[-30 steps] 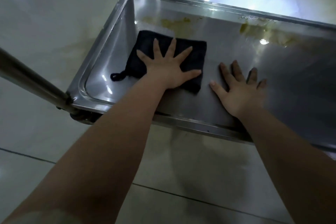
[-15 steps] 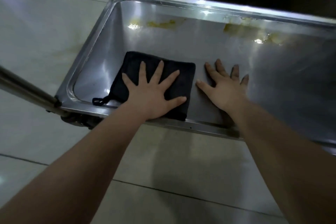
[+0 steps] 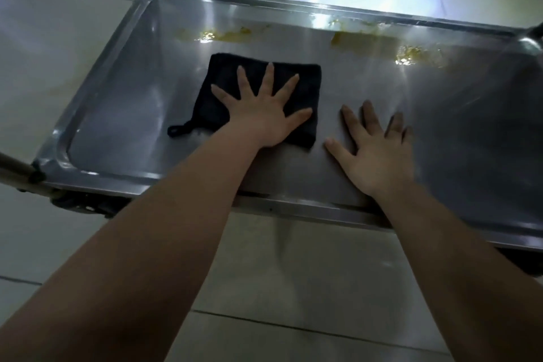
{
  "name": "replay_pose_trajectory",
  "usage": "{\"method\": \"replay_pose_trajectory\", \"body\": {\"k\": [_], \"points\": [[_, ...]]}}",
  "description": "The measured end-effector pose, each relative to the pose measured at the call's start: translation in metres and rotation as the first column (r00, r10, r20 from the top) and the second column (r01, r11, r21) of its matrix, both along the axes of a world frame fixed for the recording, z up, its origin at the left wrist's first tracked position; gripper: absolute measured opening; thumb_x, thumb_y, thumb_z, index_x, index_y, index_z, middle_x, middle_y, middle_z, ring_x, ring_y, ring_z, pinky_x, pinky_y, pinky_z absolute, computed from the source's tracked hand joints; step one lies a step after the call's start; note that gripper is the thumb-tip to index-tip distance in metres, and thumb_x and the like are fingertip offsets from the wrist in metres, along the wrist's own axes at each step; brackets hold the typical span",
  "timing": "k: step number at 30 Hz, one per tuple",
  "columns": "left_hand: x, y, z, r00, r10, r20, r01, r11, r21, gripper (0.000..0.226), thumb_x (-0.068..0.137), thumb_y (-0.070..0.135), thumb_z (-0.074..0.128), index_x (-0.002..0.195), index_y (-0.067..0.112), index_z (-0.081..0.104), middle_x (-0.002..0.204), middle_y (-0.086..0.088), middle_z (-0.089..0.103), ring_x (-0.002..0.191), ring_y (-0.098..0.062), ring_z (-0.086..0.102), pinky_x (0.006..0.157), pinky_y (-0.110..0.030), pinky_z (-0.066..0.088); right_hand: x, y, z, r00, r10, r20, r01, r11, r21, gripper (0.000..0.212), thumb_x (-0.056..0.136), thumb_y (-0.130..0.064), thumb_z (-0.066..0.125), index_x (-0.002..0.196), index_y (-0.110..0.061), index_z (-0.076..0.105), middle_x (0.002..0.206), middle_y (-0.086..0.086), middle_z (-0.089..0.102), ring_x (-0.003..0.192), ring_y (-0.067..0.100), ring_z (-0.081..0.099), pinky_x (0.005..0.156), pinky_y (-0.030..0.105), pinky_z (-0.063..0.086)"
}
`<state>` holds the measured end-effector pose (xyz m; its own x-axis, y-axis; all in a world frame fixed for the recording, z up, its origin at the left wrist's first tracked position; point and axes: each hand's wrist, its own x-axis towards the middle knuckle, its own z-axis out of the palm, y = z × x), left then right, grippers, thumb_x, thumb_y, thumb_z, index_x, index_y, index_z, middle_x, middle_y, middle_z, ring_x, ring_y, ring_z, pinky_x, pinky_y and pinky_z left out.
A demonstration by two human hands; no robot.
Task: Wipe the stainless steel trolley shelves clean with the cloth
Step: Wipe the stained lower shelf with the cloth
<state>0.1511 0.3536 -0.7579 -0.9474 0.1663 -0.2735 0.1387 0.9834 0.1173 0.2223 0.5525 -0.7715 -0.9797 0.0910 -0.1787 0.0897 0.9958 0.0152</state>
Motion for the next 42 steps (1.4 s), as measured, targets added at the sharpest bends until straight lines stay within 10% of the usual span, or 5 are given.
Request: {"method": "replay_pose_trajectory", "body": {"k": [8,25,42], "points": [[-0.064,0.036,0.007,1.0,0.005,0.027,-0.006,0.999,0.035,0.074,0.088,0.08,0.019,0.15,0.051,-0.008,0.163,0.005,-0.019,0.144,-0.043,-0.024,0.1,-0.081,-0.011,-0.005,0.002,0.0,1.0,0.003,0.011,-0.003,1.0,-0.022,0.075,0.085,-0.081,0.01,0.15,-0.05,-0.008,0.164,-0.008,-0.011,0.146,0.045,-0.012,0.118,0.059,-0.004],[0.116,-0.023,0.003,1.0,0.0,0.028,0.0,1.0,-0.006,0.077,0.074,0.087,0.005,0.14,0.06,-0.024,0.158,0.011,-0.03,0.144,-0.038,-0.028,0.105,-0.077,-0.009,0.007,0.024,0.016,0.995,0.084,0.051,-0.082,0.996,-0.033,0.068,0.092,-0.072,0.02,0.153,-0.047,0.002,0.165,-0.009,-0.002,0.15,0.036,-0.004,0.115,0.063,-0.007],[0.063,0.125,0.003,0.994,-0.103,-0.028,0.104,0.994,0.037,0.079,0.085,0.082,0.012,0.152,0.046,-0.01,0.163,-0.001,-0.02,0.143,-0.046,-0.025,0.099,-0.081,-0.009,0.042,0.083,0.006,0.98,-0.2,-0.015,0.191,0.952,-0.238,0.053,0.103,-0.049,0.017,0.155,-0.036,0.016,0.163,-0.015,0.005,0.15,0.024,-0.007,0.116,0.059,-0.011]]}}
